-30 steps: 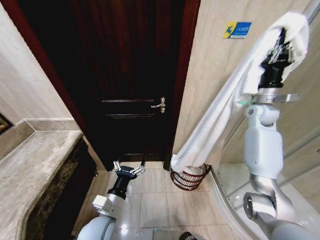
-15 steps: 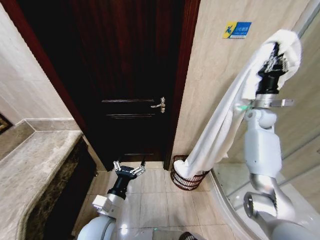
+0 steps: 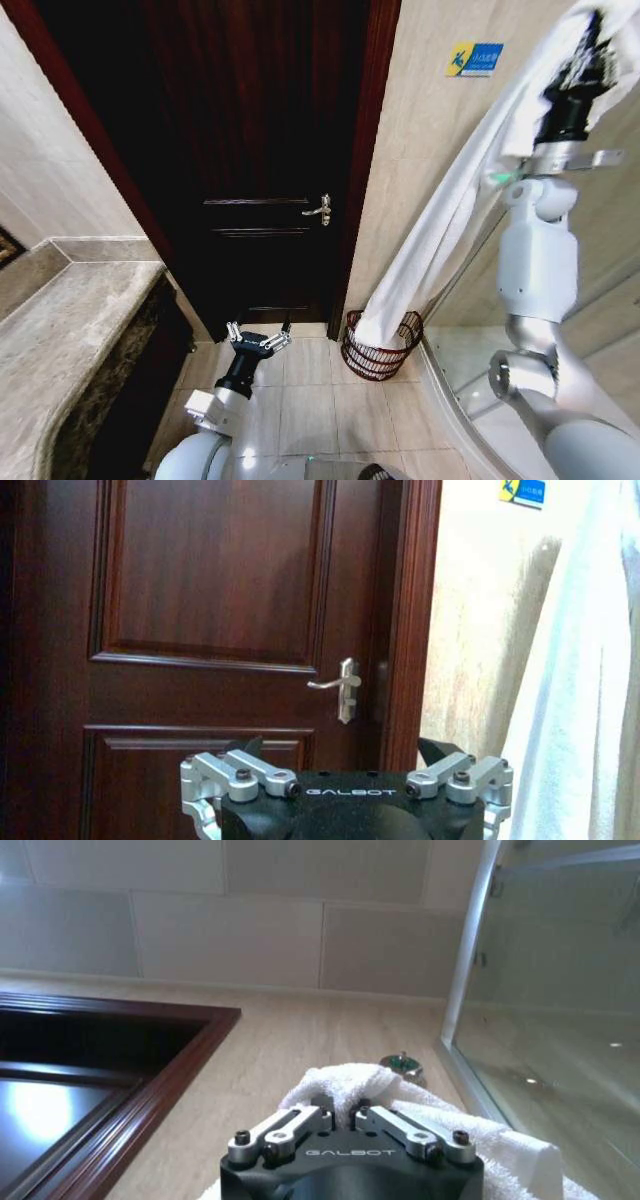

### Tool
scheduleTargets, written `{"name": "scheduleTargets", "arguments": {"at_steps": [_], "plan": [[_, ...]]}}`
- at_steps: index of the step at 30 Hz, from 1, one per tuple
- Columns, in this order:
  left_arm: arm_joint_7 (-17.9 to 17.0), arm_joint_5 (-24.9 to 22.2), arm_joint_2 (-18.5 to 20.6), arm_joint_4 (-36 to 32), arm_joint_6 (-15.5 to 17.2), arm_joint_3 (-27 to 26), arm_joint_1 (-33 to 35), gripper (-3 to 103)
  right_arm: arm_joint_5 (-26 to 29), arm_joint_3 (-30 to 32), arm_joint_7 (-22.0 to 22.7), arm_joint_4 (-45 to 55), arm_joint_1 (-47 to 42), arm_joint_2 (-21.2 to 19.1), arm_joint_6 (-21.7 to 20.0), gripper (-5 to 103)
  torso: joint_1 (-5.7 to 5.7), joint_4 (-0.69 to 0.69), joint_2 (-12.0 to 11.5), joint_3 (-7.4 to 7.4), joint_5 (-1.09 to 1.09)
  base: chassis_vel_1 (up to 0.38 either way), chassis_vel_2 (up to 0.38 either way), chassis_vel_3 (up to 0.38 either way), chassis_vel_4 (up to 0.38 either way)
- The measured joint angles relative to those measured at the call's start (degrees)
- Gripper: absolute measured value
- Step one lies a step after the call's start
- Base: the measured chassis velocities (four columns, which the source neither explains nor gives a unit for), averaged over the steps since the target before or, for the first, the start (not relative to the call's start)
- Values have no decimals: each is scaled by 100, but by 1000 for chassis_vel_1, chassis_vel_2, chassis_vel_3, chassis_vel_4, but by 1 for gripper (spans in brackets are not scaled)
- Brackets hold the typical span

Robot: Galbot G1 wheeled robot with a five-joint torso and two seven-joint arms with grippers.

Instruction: Discard the used towel into the hamper.

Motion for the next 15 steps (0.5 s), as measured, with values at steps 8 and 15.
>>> {"name": "scheduleTargets", "arguments": {"at_steps": [8, 15], "plan": [[0, 0, -1, 0, 0, 0, -1, 100, 46, 66, 104, 412, -219, -23, -142, 8, -1, 1, 0, -1, -6, 0, 0, 0, 0], [0, 0, -1, 0, 0, 0, 0, 100, 62, 237, 71, 737, -1294, 188, -146, 8, 0, -1, 0, 1, 4, 0, 0, 0, 0]]}}
